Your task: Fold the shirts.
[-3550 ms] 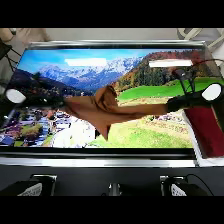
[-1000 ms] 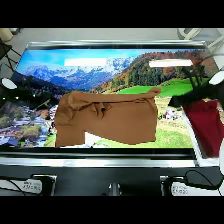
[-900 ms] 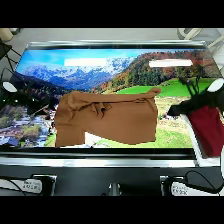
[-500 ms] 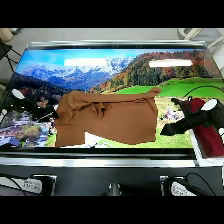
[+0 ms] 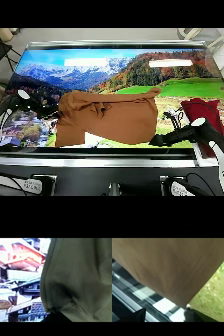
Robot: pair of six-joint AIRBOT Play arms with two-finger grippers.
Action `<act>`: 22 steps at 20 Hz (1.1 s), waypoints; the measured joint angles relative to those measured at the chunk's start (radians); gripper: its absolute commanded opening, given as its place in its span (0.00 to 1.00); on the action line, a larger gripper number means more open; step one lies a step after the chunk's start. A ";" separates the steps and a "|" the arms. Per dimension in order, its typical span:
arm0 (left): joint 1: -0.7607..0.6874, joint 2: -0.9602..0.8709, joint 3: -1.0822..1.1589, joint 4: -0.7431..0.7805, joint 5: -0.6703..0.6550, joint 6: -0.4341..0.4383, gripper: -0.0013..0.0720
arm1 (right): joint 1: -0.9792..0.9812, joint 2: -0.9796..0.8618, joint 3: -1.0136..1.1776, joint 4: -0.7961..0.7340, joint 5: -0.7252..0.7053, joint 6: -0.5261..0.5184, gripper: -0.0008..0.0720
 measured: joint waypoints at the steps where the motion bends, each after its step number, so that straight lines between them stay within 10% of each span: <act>1: -0.002 0.016 0.000 -0.004 0.001 0.000 0.05 | 0.000 0.001 -0.017 0.041 -0.031 -0.006 0.88; 3: -0.009 0.053 0.000 -0.014 0.001 0.000 0.05 | 0.012 0.001 -0.038 0.110 -0.100 -0.011 0.80; 5: -0.011 0.092 0.000 -0.021 0.002 0.000 0.05 | 0.058 0.000 -0.049 0.137 -0.180 -0.008 0.10; 6: -0.014 0.114 0.000 -0.024 0.003 0.000 0.05 | 0.085 -0.001 -0.051 0.132 -0.219 0.003 0.03; 15: -0.022 0.604 0.240 -0.124 0.227 0.019 0.05 | -0.009 0.238 0.576 -0.047 -0.058 -0.041 0.03; 22: -0.020 0.999 0.388 -0.097 0.446 -0.023 0.05 | -0.071 0.570 1.055 -0.183 -0.248 0.060 0.03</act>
